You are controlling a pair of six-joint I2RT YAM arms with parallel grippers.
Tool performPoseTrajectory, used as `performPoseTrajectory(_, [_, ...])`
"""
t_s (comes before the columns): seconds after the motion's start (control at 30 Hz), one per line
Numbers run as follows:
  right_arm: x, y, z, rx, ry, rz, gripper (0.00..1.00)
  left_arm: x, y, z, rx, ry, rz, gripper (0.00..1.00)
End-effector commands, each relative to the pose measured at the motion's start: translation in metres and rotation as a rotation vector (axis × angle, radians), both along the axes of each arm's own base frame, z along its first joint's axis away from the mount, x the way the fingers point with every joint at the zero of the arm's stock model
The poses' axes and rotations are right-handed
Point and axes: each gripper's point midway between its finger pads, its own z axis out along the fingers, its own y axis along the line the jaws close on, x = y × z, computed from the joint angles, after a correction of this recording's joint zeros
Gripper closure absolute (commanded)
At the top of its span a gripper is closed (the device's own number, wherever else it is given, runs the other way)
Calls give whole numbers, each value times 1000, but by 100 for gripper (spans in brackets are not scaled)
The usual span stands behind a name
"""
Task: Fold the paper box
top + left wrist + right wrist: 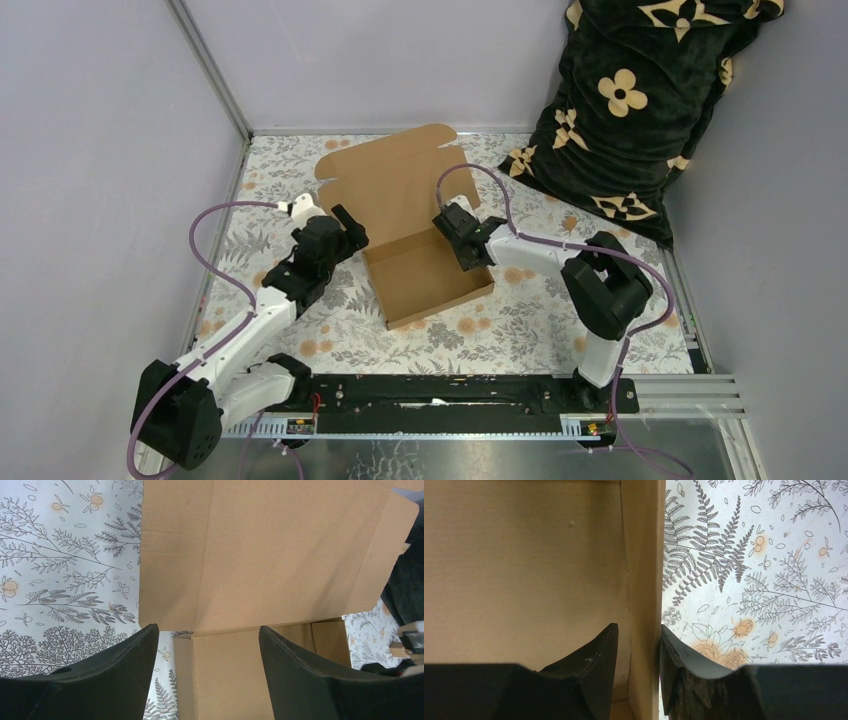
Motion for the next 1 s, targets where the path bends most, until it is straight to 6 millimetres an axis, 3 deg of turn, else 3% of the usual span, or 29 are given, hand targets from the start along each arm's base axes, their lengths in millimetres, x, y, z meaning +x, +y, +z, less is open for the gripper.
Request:
performPoseTrajectory(0.0, [23, -1, 1, -12, -50, -15, 59, -3, 8, 2, 32, -1, 2, 20])
performPoseTrajectory(0.3, [32, -20, -4, -73, -91, -78, 78, -3, 8, 3, 38, 1, 0, 20])
performPoseTrajectory(0.7, [22, -47, -20, -171, -99, -123, 84, 1, 6, 6, 39, -1, -2, 21])
performPoseTrajectory(0.8, [18, -47, -25, -166, -82, -124, 83, 2, 5, 4, 38, 4, -5, 21])
performPoseTrajectory(0.9, [15, -43, -21, -120, -84, -127, 64, 2, 5, 5, 38, 3, -6, 21])
performPoseTrajectory(0.97, [17, -39, -10, -81, -105, -129, 57, 2, 5, 5, 39, 3, -6, 21])
